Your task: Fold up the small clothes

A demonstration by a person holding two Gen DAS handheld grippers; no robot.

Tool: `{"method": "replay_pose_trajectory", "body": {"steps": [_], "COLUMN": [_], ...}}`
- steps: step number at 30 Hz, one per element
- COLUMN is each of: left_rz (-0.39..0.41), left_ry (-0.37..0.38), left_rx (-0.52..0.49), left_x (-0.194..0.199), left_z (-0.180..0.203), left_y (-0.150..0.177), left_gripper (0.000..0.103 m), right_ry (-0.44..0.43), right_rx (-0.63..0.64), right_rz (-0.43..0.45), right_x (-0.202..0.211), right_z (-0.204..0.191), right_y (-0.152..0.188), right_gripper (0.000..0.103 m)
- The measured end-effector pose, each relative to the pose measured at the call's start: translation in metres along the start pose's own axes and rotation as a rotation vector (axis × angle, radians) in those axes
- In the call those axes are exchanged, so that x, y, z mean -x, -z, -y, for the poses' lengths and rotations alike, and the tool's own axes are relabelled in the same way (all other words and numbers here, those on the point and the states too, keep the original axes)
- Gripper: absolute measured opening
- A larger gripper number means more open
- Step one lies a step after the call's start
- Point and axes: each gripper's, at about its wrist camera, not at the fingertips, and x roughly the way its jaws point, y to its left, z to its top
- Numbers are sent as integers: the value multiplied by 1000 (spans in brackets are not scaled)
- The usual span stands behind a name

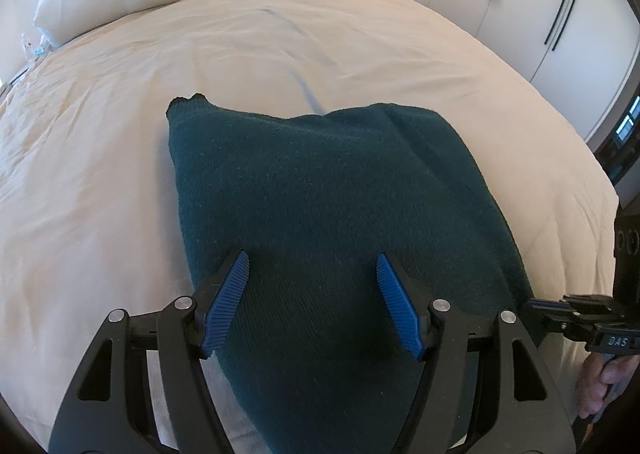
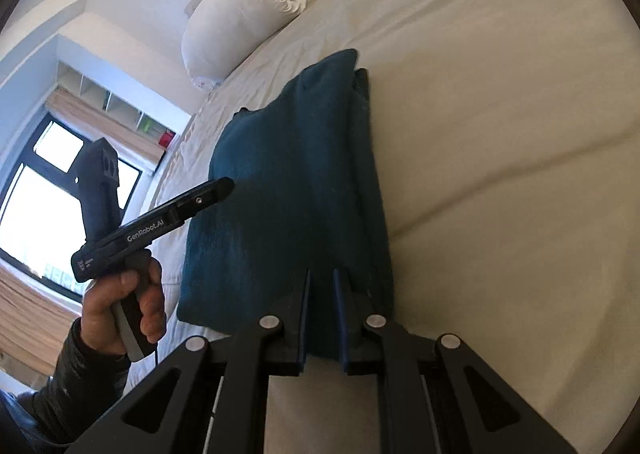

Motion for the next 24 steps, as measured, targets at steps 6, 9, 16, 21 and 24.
{"method": "replay_pose_trajectory", "body": {"steps": [6,9,16,21,24], "left_rz": [3,16,36,-8,-5], "left_ry": [-9,-11,-87,-66,-41], "left_rx": [0,3,-25,-9,5], "left_x": [7,18,37,28,36], "left_z": [1,2,19,19,15], "left_y": [4,11,58,91,100], "left_gripper": [65,65,65,67,67], "right_ry": [17,29,-16,-15,-5], "right_rx": [-10,-8,29,-11,1], "right_rz": [14,30,50,36,41], "right_x": [9,17,10,8,23], "right_z": [3,-3,-15,2,0], "right_y": [10,8,5,18,20], "right_gripper": [13,14,46,36,36]}}
